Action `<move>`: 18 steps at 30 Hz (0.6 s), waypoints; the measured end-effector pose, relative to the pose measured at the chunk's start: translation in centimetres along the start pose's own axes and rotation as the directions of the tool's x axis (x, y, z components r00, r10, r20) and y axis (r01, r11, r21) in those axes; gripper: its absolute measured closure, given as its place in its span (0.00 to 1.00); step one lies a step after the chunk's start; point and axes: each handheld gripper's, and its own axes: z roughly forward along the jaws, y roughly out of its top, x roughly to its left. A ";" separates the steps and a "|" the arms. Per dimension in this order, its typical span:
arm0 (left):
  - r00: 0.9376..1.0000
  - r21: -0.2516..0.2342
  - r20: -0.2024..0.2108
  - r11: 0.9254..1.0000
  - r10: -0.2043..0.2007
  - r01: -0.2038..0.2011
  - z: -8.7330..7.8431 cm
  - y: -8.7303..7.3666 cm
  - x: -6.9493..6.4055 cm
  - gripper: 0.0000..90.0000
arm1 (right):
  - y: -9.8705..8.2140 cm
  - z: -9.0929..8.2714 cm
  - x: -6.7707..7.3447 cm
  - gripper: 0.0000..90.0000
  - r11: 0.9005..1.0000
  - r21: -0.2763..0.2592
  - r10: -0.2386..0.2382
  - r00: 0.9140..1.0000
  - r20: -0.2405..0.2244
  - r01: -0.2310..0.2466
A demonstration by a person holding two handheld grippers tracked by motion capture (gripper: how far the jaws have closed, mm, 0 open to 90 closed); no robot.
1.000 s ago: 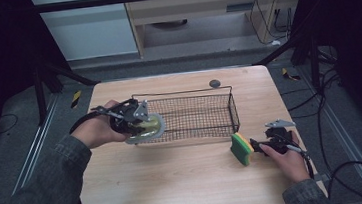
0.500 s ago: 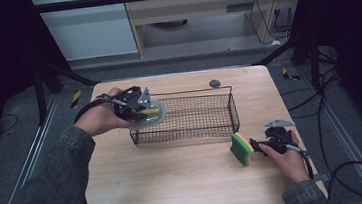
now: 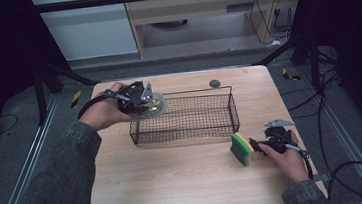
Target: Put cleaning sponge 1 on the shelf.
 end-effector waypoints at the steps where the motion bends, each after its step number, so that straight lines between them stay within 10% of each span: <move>1: 1.000 0.003 -0.016 1.000 0.000 0.000 0.2 0.0 0.0 0.78 | 0.0 0.0 0.0 0.03 1.000 0.000 0.001 1.000 0.001 -0.001; 18: 1.000 0.007 -0.012 1.000 0.024 -0.024 1.0 1.0 -0.1 0.78 | 0.0 0.0 0.1 0.03 1.000 0.001 0.006 1.000 0.004 -0.006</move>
